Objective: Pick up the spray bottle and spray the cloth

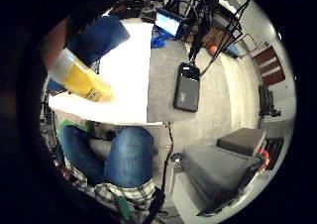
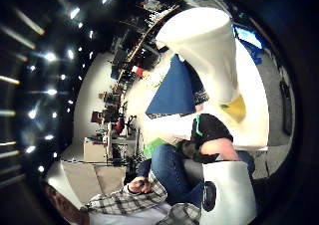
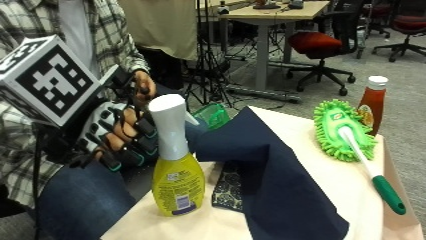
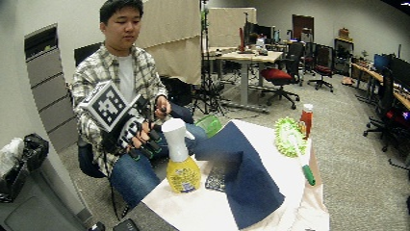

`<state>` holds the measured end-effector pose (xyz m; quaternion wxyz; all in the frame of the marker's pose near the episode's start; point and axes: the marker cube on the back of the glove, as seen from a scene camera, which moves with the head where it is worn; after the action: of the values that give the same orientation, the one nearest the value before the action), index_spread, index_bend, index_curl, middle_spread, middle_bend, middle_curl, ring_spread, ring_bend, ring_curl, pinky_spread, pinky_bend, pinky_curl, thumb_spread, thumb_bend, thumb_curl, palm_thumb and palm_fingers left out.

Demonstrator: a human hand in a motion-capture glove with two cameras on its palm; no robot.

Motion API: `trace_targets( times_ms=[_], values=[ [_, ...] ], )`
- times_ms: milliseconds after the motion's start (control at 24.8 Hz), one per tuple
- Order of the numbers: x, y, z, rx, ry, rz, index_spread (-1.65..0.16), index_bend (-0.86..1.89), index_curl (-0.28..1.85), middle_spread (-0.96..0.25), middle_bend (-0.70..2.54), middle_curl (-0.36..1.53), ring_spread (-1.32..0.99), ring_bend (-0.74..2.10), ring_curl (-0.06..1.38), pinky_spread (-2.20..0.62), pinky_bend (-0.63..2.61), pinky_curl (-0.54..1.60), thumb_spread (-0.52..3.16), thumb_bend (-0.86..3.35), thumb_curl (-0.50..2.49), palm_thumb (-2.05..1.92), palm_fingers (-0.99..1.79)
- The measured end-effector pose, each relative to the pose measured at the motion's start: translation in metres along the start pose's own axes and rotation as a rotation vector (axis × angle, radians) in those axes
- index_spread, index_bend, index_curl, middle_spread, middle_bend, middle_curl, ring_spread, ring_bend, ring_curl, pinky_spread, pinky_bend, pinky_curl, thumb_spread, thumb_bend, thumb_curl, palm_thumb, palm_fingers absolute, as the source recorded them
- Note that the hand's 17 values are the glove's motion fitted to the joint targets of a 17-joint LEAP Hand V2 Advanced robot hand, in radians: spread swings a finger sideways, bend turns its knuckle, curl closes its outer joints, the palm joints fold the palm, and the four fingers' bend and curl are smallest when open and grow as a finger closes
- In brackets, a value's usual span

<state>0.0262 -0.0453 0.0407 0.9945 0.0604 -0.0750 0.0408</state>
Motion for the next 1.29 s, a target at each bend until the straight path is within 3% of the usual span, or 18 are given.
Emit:
trace_targets(
  times_ms=[605,968,1290],
  values=[
    [0.001,-0.041,0.068,0.211,-0.52,-0.008,-0.18,0.12,0.24,0.04,0.34,0.36,0.0,0.49,0.31,0.19,0.2,0.3,0.94,0.01,0.46,0.76,0.53],
    [-0.014,-0.056,0.084,0.327,-0.673,-0.025,-0.22,0.13,0.26,-0.03,0.34,0.37,-0.07,0.52,0.32,0.11,0.27,0.32,0.87,0.05,0.52,0.97,0.93],
    [-0.011,-0.064,0.084,0.349,-0.704,0.001,-0.26,0.15,0.3,-0.11,0.4,0.42,-0.14,0.49,0.35,0.03,0.32,0.36,0.61,0.04,0.59,1.09,1.11]
  ],
)
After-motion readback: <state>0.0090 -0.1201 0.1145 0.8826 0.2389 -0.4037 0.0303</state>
